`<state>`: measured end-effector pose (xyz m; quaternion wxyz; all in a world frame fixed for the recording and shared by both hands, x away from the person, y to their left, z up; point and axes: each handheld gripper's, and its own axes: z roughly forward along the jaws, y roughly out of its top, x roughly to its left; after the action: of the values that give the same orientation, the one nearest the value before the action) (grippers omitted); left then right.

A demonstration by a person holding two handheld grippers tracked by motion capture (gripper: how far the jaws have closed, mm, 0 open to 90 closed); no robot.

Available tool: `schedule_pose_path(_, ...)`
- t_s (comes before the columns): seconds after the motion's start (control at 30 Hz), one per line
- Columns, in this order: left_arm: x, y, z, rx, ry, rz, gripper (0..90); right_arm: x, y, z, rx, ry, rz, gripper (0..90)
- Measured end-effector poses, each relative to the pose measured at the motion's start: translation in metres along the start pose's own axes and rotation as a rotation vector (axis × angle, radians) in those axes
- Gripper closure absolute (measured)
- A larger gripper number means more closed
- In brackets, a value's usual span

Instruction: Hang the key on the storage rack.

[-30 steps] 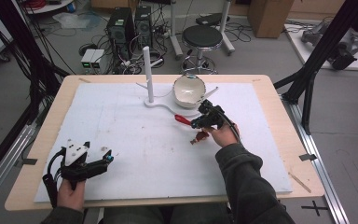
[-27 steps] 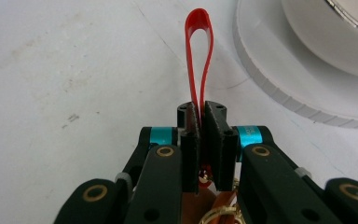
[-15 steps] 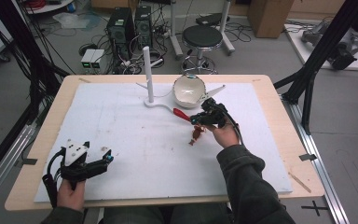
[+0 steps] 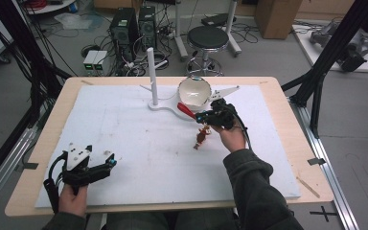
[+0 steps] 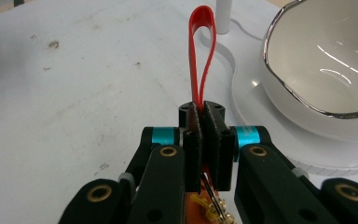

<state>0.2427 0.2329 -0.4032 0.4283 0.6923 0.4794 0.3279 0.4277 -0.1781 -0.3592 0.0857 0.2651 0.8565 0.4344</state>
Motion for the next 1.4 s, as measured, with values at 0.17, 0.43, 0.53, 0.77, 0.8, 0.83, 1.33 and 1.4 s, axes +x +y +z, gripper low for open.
schedule_pose_path(0.17,0.000,0.000,0.000,0.000,0.001,-0.001,19.7,0.001,0.002,-0.003,-0.047,-0.001,-0.005,86.2)
schedule_pose_path(0.43,0.000,0.000,0.000,0.000,0.001,-0.001,19.7,0.003,0.007,-0.010,-0.088,-0.020,-0.011,86.2)
schedule_pose_path(0.53,0.000,0.000,0.000,0.000,0.001,-0.002,19.8,0.007,0.010,-0.011,-0.090,-0.030,-0.015,86.2)
schedule_pose_path(0.77,0.000,0.000,0.000,0.000,0.004,-0.003,19.7,0.012,0.023,-0.012,-0.112,-0.036,-0.044,86.3)
schedule_pose_path(0.8,0.000,0.000,0.000,-0.001,0.004,-0.004,19.7,0.013,0.026,-0.012,-0.114,-0.041,-0.051,86.3)
schedule_pose_path(0.83,0.000,0.000,0.000,-0.001,0.004,-0.004,19.7,0.014,0.027,-0.012,-0.116,-0.047,-0.054,86.2)
schedule_pose_path(1.33,0.001,0.000,0.000,-0.003,-0.001,-0.006,19.7,0.024,0.054,-0.004,-0.150,-0.049,-0.093,86.2)
schedule_pose_path(1.4,0.001,0.000,0.000,-0.003,0.001,-0.006,19.7,0.024,0.056,-0.003,-0.154,-0.044,-0.089,86.2)
